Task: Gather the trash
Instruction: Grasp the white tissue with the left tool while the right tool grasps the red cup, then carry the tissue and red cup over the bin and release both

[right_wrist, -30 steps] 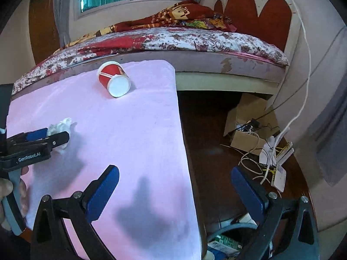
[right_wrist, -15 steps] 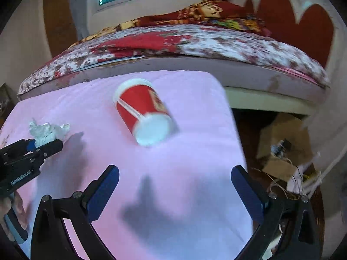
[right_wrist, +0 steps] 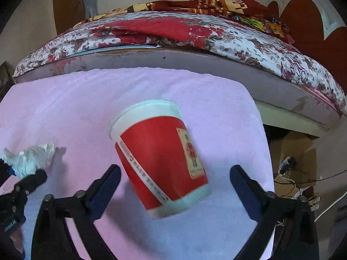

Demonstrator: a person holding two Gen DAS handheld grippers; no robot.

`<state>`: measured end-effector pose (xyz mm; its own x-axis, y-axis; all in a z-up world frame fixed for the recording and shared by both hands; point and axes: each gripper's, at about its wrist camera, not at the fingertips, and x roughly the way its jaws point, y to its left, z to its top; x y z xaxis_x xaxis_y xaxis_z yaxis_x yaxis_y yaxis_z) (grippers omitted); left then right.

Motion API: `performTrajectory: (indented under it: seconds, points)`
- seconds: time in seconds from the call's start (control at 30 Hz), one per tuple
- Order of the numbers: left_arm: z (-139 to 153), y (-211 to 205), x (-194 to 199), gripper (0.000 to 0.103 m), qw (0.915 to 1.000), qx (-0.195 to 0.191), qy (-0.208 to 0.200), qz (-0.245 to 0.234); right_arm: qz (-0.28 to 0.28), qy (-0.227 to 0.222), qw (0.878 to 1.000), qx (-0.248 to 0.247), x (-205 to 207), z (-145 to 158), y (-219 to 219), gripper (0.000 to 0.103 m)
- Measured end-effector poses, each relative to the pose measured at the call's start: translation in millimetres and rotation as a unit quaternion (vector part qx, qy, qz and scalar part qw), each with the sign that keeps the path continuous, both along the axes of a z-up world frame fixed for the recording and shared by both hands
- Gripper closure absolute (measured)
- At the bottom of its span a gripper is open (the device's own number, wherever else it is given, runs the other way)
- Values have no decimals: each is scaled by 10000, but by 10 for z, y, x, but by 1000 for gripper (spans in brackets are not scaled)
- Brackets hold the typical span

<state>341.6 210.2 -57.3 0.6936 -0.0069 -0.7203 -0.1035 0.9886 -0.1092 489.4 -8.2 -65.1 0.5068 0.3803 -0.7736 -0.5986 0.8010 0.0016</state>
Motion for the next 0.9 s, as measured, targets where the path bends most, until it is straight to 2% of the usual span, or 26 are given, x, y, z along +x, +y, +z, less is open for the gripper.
performTrajectory:
  seconds: [0.13, 0.23, 0.43, 0.57, 0.9]
  points:
    - [18, -95, -81, 62, 9999, 34, -23, -93, -20, 56, 9994, 342, -124, 106, -121, 38]
    - [59, -200, -187, 62, 9998, 100, -68, -181, -16, -2, 9992, 389, -306, 171, -228, 39]
    - [140, -436, -491, 63, 9991, 84, -180, -377, -70, -30, 9983, 581, -826, 278, -551, 40]
    - [195, -566, -680, 63, 9985, 44, -218, -491, -65, -231, 9981, 561, -1215, 385, -762, 40]
    - [458, -815, -1153, 63, 9959, -94, -508, -743, -462, -482, 9952, 719, -1963, 597, -1597, 40]
